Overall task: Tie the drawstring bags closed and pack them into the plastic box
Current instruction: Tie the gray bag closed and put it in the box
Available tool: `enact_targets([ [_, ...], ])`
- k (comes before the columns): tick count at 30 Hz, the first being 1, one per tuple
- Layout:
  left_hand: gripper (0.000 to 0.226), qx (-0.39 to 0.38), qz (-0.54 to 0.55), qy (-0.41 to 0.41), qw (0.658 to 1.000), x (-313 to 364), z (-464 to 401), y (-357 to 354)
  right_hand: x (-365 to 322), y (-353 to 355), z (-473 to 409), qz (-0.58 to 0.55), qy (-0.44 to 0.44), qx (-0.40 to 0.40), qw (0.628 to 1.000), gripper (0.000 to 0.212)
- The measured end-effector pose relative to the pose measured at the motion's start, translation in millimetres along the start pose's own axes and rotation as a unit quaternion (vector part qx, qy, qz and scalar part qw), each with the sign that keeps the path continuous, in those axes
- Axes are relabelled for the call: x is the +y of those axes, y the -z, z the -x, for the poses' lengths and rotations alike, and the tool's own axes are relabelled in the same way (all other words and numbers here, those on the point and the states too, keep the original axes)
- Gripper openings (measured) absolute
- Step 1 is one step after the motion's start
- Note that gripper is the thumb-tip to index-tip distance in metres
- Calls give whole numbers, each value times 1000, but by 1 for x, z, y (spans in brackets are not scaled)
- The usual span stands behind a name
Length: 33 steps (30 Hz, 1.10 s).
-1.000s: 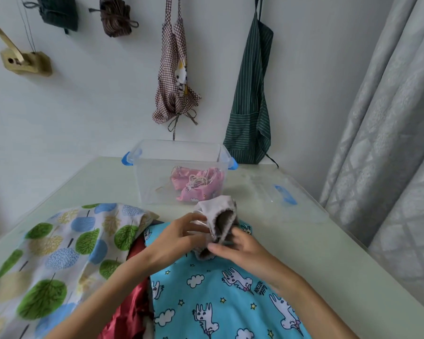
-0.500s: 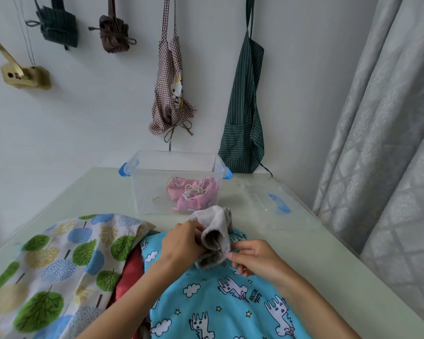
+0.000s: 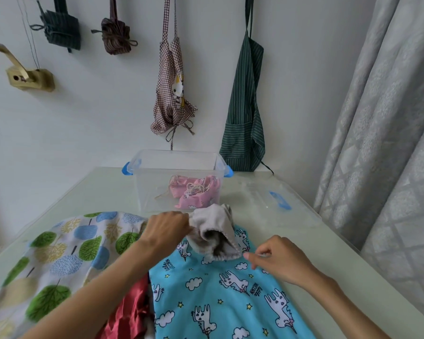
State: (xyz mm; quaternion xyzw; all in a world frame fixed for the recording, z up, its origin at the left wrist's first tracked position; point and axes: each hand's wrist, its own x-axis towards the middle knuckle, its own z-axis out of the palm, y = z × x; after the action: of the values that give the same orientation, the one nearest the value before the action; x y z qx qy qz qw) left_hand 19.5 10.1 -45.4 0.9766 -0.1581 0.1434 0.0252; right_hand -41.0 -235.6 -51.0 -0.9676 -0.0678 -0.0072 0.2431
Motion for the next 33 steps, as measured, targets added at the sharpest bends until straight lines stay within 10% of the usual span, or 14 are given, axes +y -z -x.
enact_targets([
  [5,31,86,-9,106,991,-56,8,16,32,31,-7,-202,-42,124,971,43],
  [11,30,99,-42,105,989,-69,26,13,75,42,-17,-97,-138,218,961,46],
  [18,38,-21,51,196,979,-66,33,-3,83,16,-22,-88,-206,130,966,30],
  [22,11,6,381,300,875,-71,28,11,75,27,-25,-343,-242,93,903,29],
  [24,36,86,439,317,837,-70,27,24,74,33,-25,-307,-240,155,908,32],
  [27,42,126,450,277,840,-41,22,37,51,36,-22,-193,-190,202,941,24],
  [33,32,-104,285,33,952,41,-4,0,-7,-4,-26,-136,-75,20,988,31],
])
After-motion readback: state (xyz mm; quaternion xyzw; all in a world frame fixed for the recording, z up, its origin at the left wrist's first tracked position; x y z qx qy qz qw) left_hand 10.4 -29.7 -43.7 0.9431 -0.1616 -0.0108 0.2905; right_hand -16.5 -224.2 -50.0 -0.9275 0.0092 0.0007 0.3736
